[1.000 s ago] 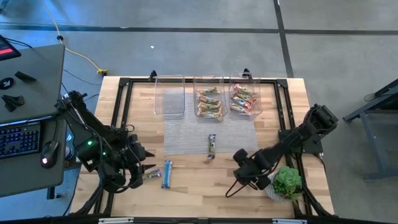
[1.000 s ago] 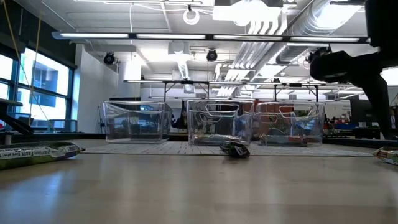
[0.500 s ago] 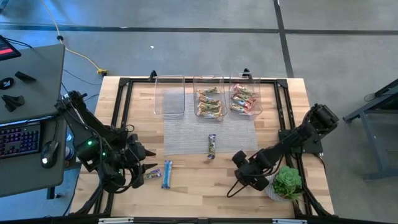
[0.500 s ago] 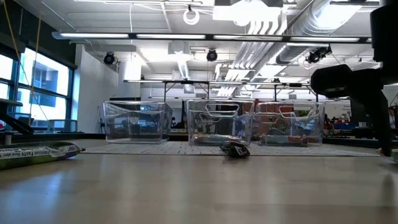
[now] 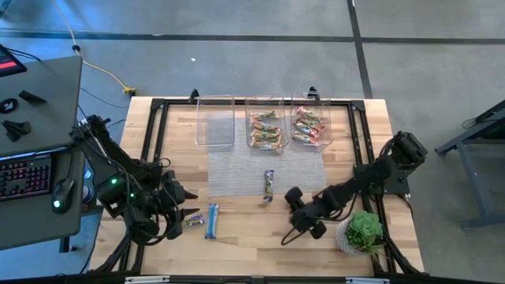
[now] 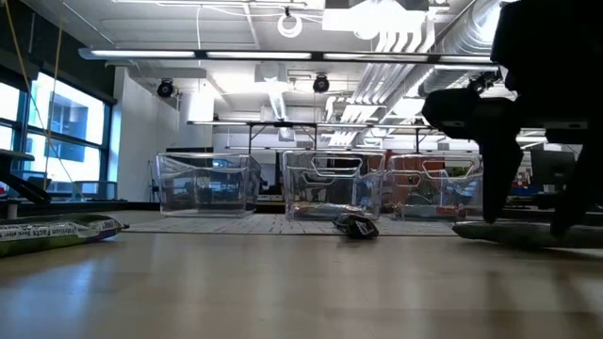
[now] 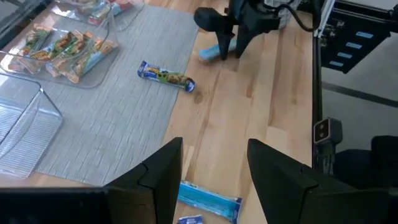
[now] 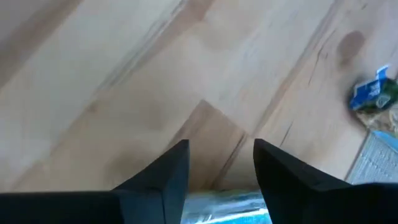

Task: Pick and place Granola Bars by type
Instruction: Put the orange granola bar into the middle transparent bin

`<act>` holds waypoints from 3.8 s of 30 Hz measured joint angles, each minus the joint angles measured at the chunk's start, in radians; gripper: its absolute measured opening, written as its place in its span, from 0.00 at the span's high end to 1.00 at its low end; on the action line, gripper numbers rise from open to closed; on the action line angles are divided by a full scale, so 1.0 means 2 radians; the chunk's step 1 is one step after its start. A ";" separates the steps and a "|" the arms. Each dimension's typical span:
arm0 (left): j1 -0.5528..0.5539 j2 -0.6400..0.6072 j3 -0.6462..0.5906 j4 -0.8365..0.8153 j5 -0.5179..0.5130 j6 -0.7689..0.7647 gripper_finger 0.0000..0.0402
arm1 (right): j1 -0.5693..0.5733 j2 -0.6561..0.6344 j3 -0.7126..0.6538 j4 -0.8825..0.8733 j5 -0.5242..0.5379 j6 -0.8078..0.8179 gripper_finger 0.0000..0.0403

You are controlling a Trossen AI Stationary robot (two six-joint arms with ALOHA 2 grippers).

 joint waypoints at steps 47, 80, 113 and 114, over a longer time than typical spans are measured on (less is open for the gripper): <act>0.000 0.000 0.000 -0.011 0.009 0.000 0.57 | -0.007 -0.046 0.044 -0.151 0.012 0.668 0.52; 0.000 0.007 0.000 -0.009 0.038 0.028 0.57 | -0.065 -0.001 0.033 -0.186 0.019 0.797 0.52; 0.000 0.038 0.000 -0.008 0.010 0.008 0.57 | -0.117 0.026 0.035 -0.116 0.011 0.656 0.54; 0.000 0.043 0.000 -0.008 0.011 0.008 0.57 | -0.117 0.026 0.035 -0.115 0.011 0.654 0.55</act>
